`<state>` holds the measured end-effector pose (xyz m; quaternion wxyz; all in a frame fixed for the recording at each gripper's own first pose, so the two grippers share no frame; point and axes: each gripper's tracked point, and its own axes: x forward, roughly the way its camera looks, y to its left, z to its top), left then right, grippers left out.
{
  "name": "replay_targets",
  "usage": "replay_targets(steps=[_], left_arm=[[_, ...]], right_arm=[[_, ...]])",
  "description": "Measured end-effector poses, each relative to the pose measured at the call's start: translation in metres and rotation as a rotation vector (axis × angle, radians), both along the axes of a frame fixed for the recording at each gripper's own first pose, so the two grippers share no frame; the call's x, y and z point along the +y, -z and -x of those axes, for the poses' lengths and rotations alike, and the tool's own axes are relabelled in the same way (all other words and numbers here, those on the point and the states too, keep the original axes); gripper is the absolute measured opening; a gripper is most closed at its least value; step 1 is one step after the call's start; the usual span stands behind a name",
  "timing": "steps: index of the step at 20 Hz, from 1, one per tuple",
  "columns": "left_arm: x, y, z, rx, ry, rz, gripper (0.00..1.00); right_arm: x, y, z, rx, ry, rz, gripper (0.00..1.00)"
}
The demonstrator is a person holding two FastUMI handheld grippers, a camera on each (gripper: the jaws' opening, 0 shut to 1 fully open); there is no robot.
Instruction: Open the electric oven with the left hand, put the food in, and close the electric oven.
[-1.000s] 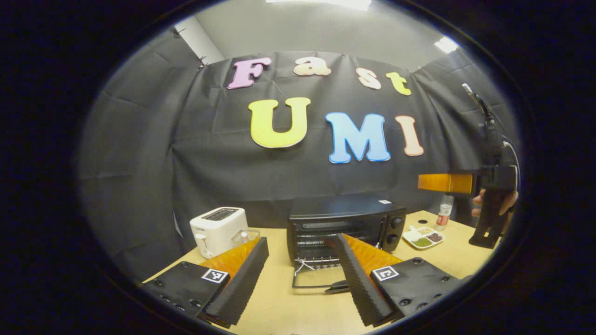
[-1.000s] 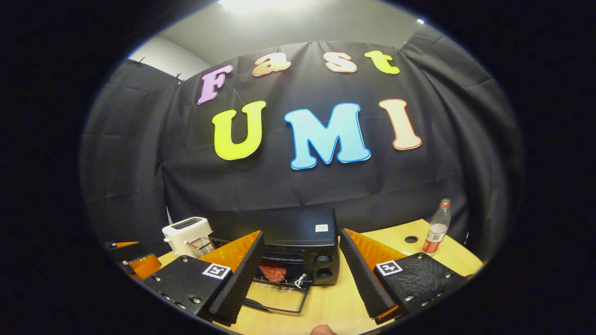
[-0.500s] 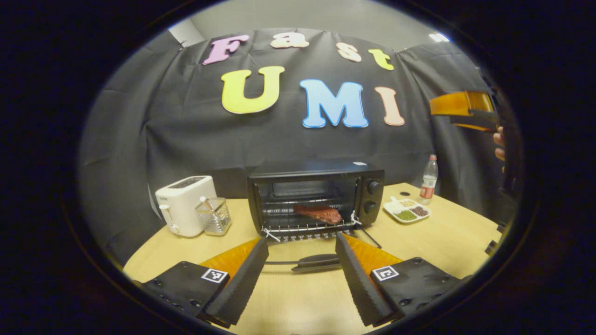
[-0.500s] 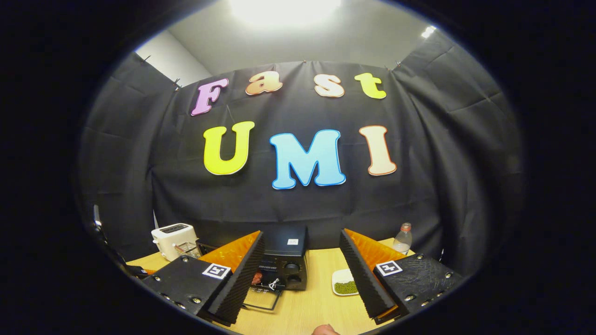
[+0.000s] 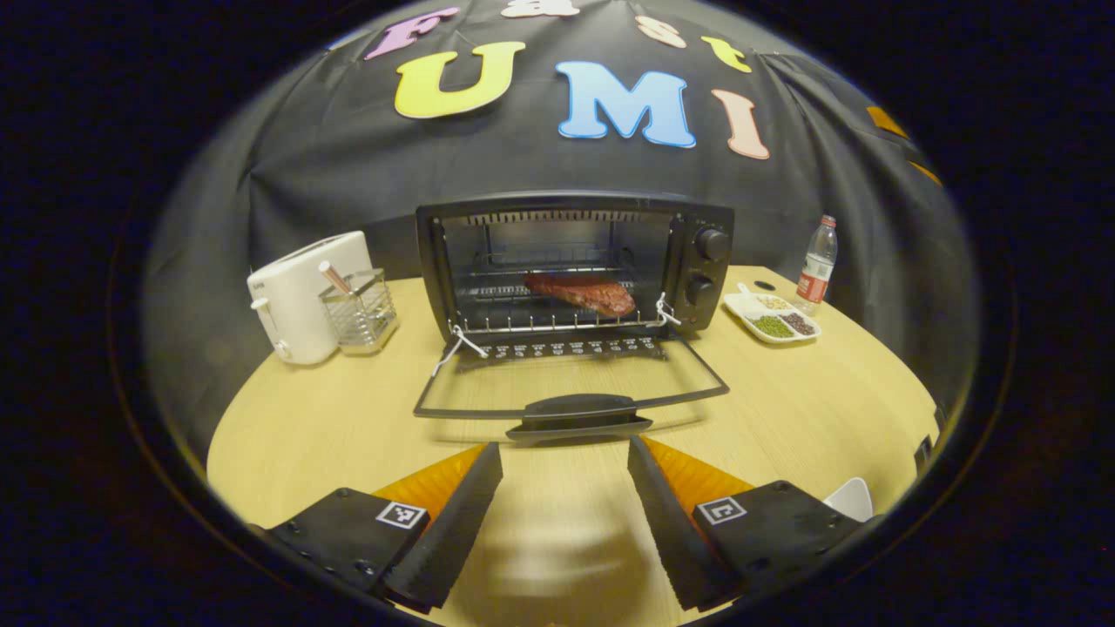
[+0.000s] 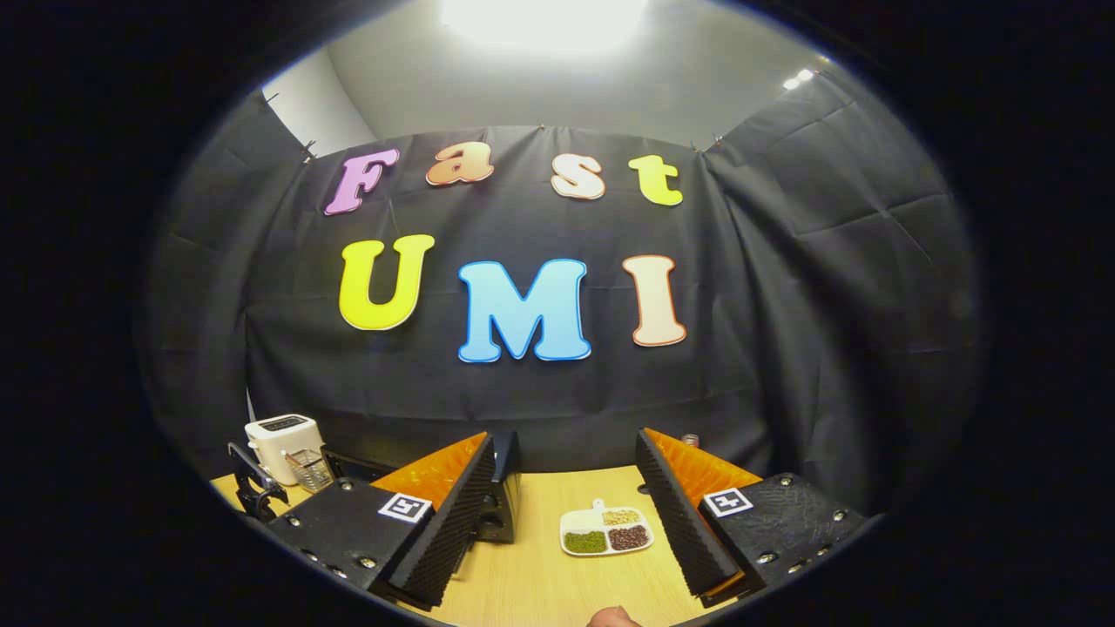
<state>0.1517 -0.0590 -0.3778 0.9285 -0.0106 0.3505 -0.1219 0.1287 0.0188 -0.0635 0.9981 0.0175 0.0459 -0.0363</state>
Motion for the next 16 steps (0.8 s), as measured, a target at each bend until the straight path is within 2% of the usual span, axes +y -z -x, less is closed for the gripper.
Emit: replay_targets(steps=[3, 4, 5, 7, 8, 9, 15, 16], left_arm=[[-0.007, 0.011, -0.004, 0.037, 0.019, -0.005, 1.00], [-0.008, 0.016, -0.005, 0.050, 0.020, -0.008, 0.97], [-0.008, 0.020, -0.006, 0.066, 0.018, -0.013, 0.99], [-0.009, 0.030, -0.011, 0.095, 0.012, -0.026, 0.97], [-0.013, 0.037, -0.013, 0.106, 0.011, -0.031, 1.00], [-0.015, 0.041, -0.015, 0.114, 0.013, -0.033, 0.97], [-0.016, 0.055, -0.026, 0.122, 0.007, -0.058, 0.97], [-0.017, 0.055, -0.027, 0.116, 0.007, -0.058, 1.00]], right_arm=[[-0.021, 0.005, 0.011, 0.022, 0.056, 0.009, 0.98], [-0.027, 0.006, 0.014, 0.026, 0.071, 0.005, 0.98], [-0.030, 0.005, 0.018, 0.028, 0.084, 0.002, 0.98], [-0.037, 0.006, 0.023, 0.033, 0.105, 0.008, 0.98], [-0.040, 0.007, 0.025, 0.036, 0.113, 0.016, 0.98], [-0.041, 0.006, 0.028, 0.037, 0.119, 0.024, 0.98], [-0.045, -0.001, 0.036, 0.031, 0.132, 0.039, 0.98], [-0.045, -0.001, 0.037, 0.027, 0.135, 0.043, 0.98]])
